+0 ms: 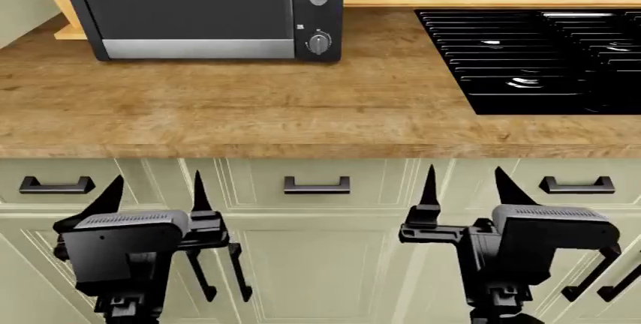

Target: Turn on the toaster oven by setting the timer.

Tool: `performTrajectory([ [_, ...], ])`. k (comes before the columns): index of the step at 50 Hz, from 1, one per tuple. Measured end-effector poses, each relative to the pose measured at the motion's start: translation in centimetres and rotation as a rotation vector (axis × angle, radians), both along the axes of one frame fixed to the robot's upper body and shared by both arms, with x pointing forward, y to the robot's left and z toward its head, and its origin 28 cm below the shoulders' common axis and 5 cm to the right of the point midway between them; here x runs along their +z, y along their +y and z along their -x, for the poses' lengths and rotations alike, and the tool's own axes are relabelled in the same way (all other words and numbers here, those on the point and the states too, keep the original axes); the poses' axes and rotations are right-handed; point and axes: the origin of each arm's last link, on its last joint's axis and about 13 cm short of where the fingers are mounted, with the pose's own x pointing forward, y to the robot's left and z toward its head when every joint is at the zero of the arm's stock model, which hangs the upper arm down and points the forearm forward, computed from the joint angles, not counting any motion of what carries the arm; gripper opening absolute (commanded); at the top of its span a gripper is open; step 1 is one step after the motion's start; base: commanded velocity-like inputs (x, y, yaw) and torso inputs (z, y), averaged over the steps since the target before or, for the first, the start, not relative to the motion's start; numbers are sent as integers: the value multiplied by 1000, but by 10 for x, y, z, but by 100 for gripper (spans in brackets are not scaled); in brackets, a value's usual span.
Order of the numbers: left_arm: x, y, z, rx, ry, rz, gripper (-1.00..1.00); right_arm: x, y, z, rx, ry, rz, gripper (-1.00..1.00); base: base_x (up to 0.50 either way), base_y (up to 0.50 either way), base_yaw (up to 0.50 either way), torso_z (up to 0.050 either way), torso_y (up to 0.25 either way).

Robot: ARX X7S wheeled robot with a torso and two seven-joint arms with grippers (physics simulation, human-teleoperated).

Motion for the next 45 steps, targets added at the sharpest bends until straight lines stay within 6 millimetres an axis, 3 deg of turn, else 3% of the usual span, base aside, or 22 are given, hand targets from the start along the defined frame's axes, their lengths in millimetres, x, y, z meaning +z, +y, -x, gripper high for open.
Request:
performTrajectory([
  [11, 14, 1, 2, 11, -26, 4, 100, 15, 0, 2, 5, -24, -1, 100, 0, 0, 0, 0, 0],
  [30, 19, 0, 5, 4, -43, 5, 100, 19, -1, 4, 14, -16, -19, 100, 9, 13, 0, 0, 0],
  [45, 19, 0, 7, -1, -46, 7, 100, 19, -1, 4, 34, -6, -58, 100, 481, 198, 0, 0, 0],
])
